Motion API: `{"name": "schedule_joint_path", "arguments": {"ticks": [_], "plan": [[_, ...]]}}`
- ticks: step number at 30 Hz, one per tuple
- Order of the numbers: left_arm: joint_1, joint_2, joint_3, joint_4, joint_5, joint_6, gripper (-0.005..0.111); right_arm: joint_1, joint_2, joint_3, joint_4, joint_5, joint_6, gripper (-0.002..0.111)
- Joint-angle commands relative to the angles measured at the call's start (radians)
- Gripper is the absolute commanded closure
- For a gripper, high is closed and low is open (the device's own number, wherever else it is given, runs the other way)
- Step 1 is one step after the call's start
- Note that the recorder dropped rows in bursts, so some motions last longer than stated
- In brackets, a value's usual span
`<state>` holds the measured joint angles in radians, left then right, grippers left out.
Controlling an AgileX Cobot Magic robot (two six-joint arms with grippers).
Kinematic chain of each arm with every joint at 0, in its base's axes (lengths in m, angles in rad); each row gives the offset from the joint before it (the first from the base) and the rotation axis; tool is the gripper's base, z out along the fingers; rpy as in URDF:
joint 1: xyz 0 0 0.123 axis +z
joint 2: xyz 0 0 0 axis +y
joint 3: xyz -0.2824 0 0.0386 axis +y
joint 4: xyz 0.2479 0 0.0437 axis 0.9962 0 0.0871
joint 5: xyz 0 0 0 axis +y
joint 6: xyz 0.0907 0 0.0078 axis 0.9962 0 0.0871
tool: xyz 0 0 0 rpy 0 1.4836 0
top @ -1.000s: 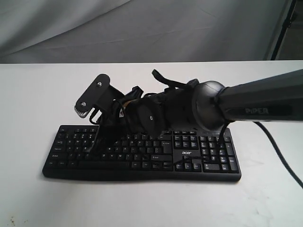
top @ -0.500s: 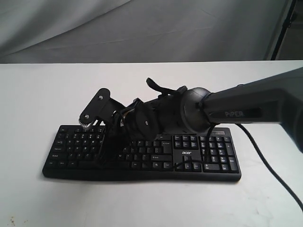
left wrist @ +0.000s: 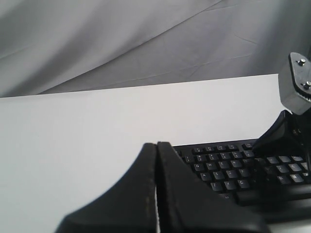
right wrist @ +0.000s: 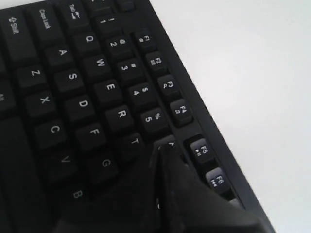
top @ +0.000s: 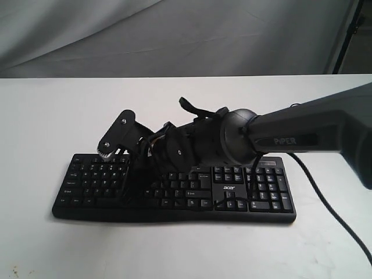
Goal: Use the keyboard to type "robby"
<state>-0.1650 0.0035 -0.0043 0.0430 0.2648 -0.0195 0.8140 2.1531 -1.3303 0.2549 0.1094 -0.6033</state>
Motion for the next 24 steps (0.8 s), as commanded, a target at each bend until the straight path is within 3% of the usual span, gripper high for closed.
{"name": "schedule_joint_path", "arguments": {"ticks": [1,16,24], "plan": [[-0.006,-0.003,0.004,0.005,-0.007,-0.003,0.107,0.004,0.026,-0.004,-0.004,0.001,-0.002,0.108],[-0.006,-0.003,0.004,0.005,-0.007,-0.003,0.107,-0.009,-0.107,0.010,-0.031,0.016,-0.002,0.108],[-0.006,-0.003,0.004,0.005,-0.007,-0.003,0.107,-0.038,-0.403,0.304,-0.023,-0.041,0.009,0.108]]}}
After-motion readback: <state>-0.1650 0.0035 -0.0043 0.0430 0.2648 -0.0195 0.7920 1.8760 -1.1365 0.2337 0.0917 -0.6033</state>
